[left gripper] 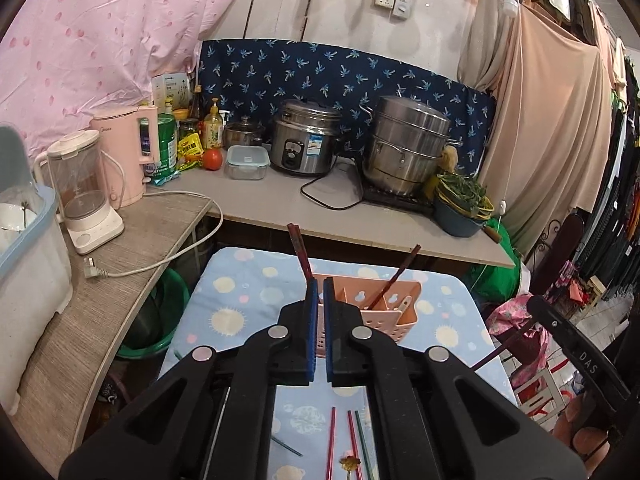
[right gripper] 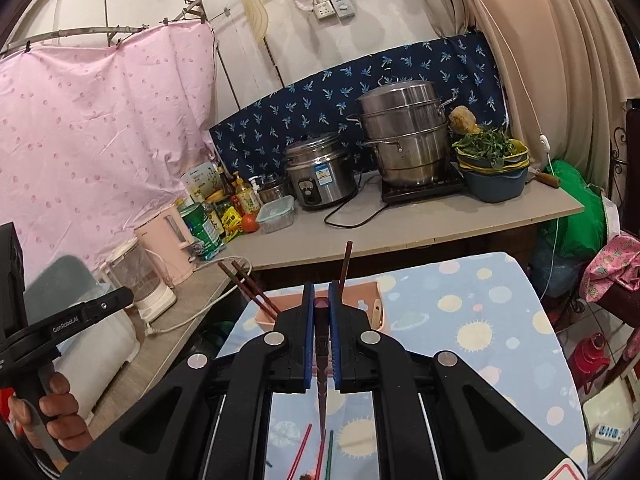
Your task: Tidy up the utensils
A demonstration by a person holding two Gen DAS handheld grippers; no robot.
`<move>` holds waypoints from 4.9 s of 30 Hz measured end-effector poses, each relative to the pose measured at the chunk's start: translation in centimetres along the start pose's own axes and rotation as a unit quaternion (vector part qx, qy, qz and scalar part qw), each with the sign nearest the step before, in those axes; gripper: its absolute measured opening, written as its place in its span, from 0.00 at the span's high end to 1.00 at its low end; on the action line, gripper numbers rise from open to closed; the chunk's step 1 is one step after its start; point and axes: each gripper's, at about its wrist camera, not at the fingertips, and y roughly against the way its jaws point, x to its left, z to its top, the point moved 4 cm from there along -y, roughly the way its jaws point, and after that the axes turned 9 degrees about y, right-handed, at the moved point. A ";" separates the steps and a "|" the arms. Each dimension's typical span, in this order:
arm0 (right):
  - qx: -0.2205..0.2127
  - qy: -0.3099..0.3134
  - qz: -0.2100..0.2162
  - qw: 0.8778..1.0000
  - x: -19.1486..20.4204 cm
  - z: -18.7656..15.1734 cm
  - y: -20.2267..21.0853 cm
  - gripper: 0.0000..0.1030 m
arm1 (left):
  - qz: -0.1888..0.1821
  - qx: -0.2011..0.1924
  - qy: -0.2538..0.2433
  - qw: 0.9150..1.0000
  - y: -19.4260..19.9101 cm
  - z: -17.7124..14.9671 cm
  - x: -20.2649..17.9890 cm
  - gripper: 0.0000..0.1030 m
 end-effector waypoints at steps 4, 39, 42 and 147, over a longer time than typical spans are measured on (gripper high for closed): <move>0.003 0.007 -0.005 1.000 0.3 -0.9 0.6 0.93 | 0.019 0.021 0.007 1.000 -0.7 -1.7 2.4 0.97; 0.026 0.023 0.015 0.999 3.8 -0.3 -3.2 0.93 | 0.187 0.191 0.144 0.953 -15.8 -11.8 23.1 0.52; 0.034 0.028 0.024 0.999 4.6 -0.5 -3.9 0.93 | 0.186 0.196 0.145 0.952 -16.8 -12.0 23.2 0.52; 0.147 -0.012 -0.031 0.989 0.5 -14.1 0.5 0.61 | 0.089 0.085 -0.056 0.991 -3.2 -13.0 1.8 0.26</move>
